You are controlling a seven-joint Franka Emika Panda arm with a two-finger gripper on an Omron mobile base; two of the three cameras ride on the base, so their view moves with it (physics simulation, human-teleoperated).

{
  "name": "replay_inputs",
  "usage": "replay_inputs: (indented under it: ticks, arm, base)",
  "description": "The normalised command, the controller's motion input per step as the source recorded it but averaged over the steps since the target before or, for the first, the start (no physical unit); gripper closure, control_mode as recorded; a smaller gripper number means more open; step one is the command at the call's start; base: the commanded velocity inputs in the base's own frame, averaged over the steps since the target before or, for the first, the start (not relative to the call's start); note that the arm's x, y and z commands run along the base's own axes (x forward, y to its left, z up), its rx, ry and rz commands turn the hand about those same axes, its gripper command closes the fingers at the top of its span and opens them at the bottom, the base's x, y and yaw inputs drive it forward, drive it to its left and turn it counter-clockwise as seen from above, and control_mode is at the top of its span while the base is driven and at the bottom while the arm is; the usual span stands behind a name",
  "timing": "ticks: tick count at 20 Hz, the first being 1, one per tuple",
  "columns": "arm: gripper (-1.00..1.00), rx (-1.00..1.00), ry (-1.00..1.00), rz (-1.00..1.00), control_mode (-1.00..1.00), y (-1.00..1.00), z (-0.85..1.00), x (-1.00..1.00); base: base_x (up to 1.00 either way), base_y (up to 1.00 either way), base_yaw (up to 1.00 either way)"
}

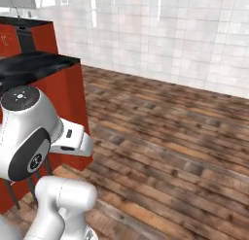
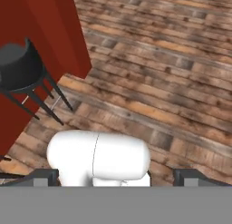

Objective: There is a wine glass and glass cup on the dining counter. Place the wine bottle next to the wine glass and the juice bottle next to the glass cup.

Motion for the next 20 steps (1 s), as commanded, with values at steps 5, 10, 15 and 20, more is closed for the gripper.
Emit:
replay_inputs:
  ticks: [5, 10, 15, 20]
  arm:
    - [-1.00, 0.00, 0.00, 0.00, 1.00, 0.00, 0.00, 0.00]
    - [-1.00, 0.00, 0.00, 0.00, 1.00, 0.00, 0.00, 0.00]
    - [-1.00, 0.00, 0.00, 0.00, 1.00, 0.00, 0.00, 0.00]
    - [-1.00, 0.00, 0.00, 0.00, 1.00, 0.00, 0.00, 0.00]
  base:
    - [0.41, 0.03, -0.58]
    - [0.85, 0.00, -0.06]
    - [0.94, 0.00, 0.00]
    - [0.94, 0.00, 0.01]
